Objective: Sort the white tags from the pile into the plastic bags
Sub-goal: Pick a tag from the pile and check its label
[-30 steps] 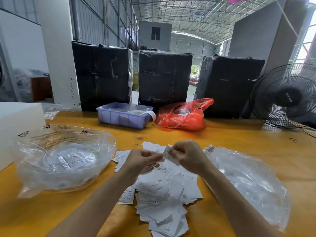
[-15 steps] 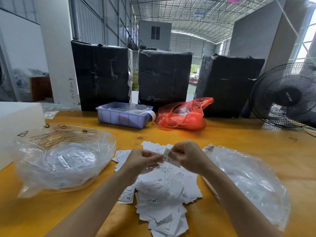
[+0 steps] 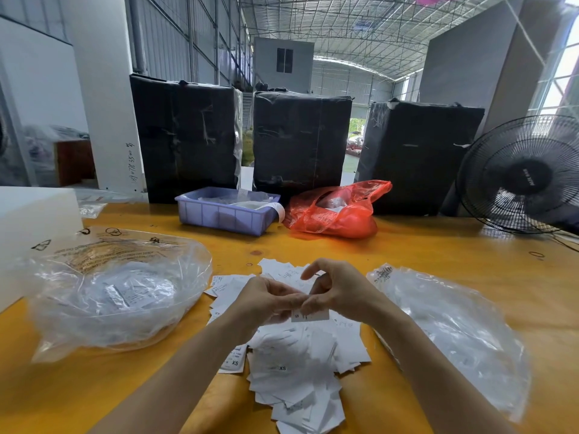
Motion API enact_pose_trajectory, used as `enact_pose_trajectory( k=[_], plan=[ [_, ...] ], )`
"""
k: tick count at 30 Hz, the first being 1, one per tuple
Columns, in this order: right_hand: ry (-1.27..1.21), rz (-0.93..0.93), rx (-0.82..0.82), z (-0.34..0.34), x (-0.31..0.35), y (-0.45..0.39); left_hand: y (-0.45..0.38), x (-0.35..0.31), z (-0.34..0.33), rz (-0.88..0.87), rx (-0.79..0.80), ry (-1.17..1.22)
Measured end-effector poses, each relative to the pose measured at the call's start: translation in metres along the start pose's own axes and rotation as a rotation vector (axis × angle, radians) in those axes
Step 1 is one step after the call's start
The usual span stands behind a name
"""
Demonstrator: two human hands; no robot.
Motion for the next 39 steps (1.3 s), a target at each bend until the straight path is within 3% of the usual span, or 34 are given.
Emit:
enact_pose_trajectory(
  k=[3,7,13,18,20,23,25,28,31,35,39],
  plan=[
    [0.049,0.032,-0.116,0.008,0.003,-0.001,-0.001,-0.001,0.002,-0.017,-0.051,0.054],
    [-0.097,0.03,-0.263,0.02,0.004,-0.001,-0.003,-0.004,0.015,-0.026,-0.176,0.191],
    [-0.108,0.047,-0.246,0.002,0.006,-0.002,-0.001,0.004,0.019,0.037,-0.313,0.295],
    [-0.095,0.068,-0.46,0.011,0.004,0.001,0.0,0.006,0.016,0.099,-0.305,0.407],
    [-0.014,0.133,-0.429,0.003,0.012,0.001,0.001,0.006,0.015,0.099,-0.333,0.426],
    [0.089,0.179,-0.222,-0.021,0.02,0.001,0.003,0.004,0.016,0.081,-0.362,0.473],
    [0.063,0.174,-0.223,-0.022,0.021,0.001,0.004,0.004,0.016,0.081,-0.353,0.493],
    [-0.253,0.007,-0.314,-0.009,0.005,0.0,0.005,0.0,0.011,0.077,-0.302,0.488],
    [-0.556,-0.289,-0.276,-0.013,-0.022,0.004,0.004,0.001,0.006,0.096,-0.262,0.463],
    [-0.654,-0.454,-0.302,-0.015,-0.037,0.009,-0.001,0.011,0.008,0.133,-0.244,0.376],
    [-0.66,-0.444,-0.309,-0.015,-0.035,0.009,-0.004,0.013,0.011,0.118,-0.183,0.284]
  ],
)
Point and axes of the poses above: each hand's wrist, its own y-axis away from the middle knuckle, its own z-axis out of the back of the hand, x = y × z, the point moved 9 cm from there along -y, towards the middle knuckle, and after that the axes turned 5 degrees about -x, right-handed, at the moved point
